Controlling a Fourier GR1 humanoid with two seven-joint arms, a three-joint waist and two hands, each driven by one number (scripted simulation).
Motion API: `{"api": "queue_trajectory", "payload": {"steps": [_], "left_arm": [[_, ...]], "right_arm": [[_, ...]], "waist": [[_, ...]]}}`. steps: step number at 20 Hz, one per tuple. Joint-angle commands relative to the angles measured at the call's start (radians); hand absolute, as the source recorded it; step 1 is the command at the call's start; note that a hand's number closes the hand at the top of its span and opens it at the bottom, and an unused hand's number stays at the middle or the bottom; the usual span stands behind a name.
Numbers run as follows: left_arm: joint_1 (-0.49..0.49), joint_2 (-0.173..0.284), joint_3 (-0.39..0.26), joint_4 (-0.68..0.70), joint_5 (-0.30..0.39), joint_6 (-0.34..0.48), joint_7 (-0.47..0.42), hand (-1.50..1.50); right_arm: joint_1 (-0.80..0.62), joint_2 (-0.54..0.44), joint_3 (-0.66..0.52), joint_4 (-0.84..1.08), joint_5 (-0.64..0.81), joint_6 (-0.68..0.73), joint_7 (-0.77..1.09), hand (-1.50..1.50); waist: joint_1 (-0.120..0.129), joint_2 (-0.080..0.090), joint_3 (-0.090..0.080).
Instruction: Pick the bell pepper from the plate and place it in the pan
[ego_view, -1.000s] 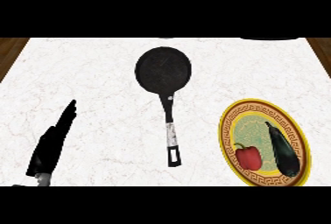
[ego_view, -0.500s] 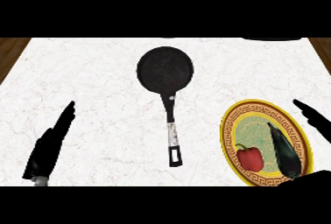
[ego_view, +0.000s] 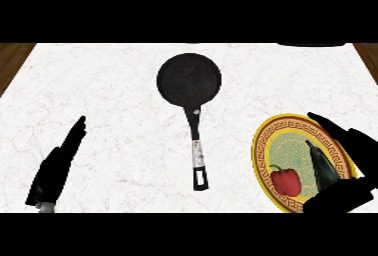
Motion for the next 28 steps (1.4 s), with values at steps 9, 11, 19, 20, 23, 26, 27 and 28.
{"api": "queue_trajectory", "payload": {"steps": [9, 11, 19, 20, 23, 26, 27, 28], "left_arm": [[-0.042, -0.028, 0.036, 0.027, -0.019, -0.013, 0.025, 0.0], [-0.024, -0.018, 0.038, -0.004, -0.031, -0.008, 0.053, 0.0], [0.029, -0.031, 0.038, -0.038, -0.04, -0.02, 0.036, 0.0], [0.011, -0.061, 0.005, -0.046, -0.063, -0.006, 0.058, 0.0], [-0.015, -0.047, 0.045, -0.004, -0.043, -0.038, 0.032, 0.0], [-0.05, -0.067, 0.045, 0.031, -0.053, -0.035, 0.043, 0.0], [0.004, -0.038, 0.07, -0.006, -0.027, -0.062, 0.033, 0.0], [-0.031, -0.062, 0.075, 0.068, -0.044, -0.049, -0.01, 0.0]], "right_arm": [[-0.156, 0.053, 0.15, 0.15, -0.003, 0.072, 0.184, -1.5], [-0.161, 0.051, 0.172, 0.113, 0.003, 0.065, 0.25, -1.5], [-0.136, 0.076, 0.245, 0.196, 0.061, 0.035, 0.235, -1.5], [-0.154, 0.087, 0.239, 0.205, 0.049, 0.037, 0.25, -1.5], [-0.183, 0.114, 0.253, 0.217, 0.043, 0.042, 0.282, -1.5], [-0.116, 0.08, 0.268, 0.252, 0.071, 0.04, 0.194, -1.5], [-0.108, 0.109, 0.296, 0.229, 0.099, 0.014, 0.225, -1.5], [-0.089, 0.083, 0.268, 0.258, 0.096, 0.027, 0.17, -1.5]], "waist": [[-0.008, 0.002, 0.0], [-0.007, -0.001, 0.0], [-0.004, -0.002, 0.001], [-0.007, -0.002, 0.001], [-0.008, -0.002, 0.0], [-0.016, -0.001, 0.001], [-0.01, -0.003, 0.001], [-0.016, -0.001, 0.001]]}}
